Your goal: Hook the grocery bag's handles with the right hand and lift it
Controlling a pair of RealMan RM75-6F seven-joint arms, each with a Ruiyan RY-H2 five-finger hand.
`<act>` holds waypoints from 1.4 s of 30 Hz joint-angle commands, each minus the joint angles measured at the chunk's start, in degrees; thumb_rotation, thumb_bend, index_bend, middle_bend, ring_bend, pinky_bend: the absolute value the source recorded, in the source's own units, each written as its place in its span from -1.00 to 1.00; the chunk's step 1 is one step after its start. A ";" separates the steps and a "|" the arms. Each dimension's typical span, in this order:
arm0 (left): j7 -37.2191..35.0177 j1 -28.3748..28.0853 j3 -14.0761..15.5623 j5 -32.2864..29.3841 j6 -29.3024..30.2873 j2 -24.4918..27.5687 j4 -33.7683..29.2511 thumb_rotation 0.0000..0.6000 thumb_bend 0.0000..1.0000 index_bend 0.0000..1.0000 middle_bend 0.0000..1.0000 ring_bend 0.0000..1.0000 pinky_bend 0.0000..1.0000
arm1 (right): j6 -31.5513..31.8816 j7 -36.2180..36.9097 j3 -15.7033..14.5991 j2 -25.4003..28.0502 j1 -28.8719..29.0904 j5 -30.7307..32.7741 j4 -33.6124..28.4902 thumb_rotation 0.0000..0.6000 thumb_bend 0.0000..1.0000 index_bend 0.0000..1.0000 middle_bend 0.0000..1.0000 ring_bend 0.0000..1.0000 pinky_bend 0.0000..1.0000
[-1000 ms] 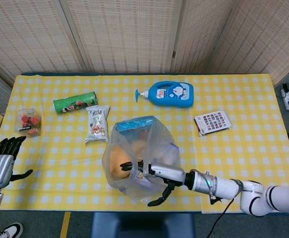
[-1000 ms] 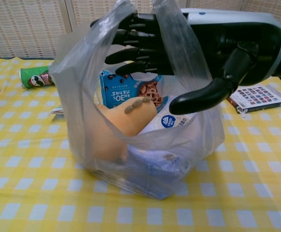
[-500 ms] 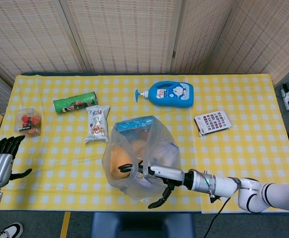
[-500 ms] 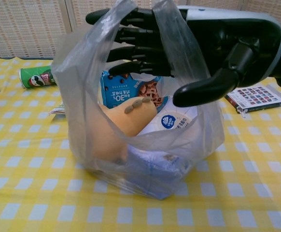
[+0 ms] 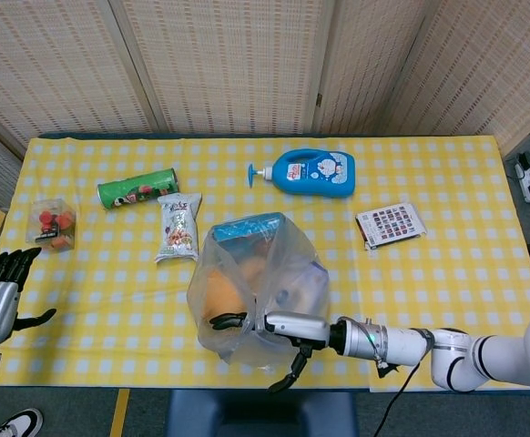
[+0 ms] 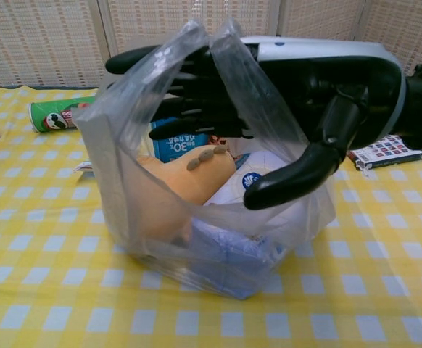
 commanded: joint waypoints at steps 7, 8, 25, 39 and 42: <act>-0.33 0.10 0.01 0.13 0.23 0.16 -0.09 1.00 -0.72 -0.99 -0.72 -0.80 -0.99 | -2.13 -0.25 1.23 -1.97 1.42 1.83 0.10 1.00 -0.57 -1.00 -1.00 -1.00 -1.00; -0.38 0.12 0.00 0.16 0.30 0.18 -0.09 1.00 -0.72 -0.99 -0.72 -0.80 -0.99 | -2.29 -0.42 1.37 -2.26 1.51 2.01 0.18 1.00 -0.57 -1.00 -1.00 -1.00 -1.00; -1.35 0.58 0.05 0.86 1.51 0.74 -0.41 1.00 -0.72 -1.00 -0.72 -0.80 -0.99 | -5.95 0.40 4.27 -7.78 4.91 4.84 1.43 1.00 -0.58 -1.00 -1.00 -1.00 -1.00; -1.83 0.95 0.07 1.23 2.30 1.06 -0.68 1.00 -0.72 -1.00 -0.72 -0.80 -0.99 | -3.72 12.26 4.79 -11.70 8.27 3.95 4.46 1.00 -0.59 -1.00 -1.00 -1.00 -1.00; -1.99 1.05 0.05 1.26 2.48 1.17 -0.74 1.00 -0.72 -1.00 -0.72 -0.80 -0.99 | -3.54 14.16 5.08 -12.93 8.89 4.25 5.60 1.00 -0.59 -1.00 -1.00 -1.00 -1.00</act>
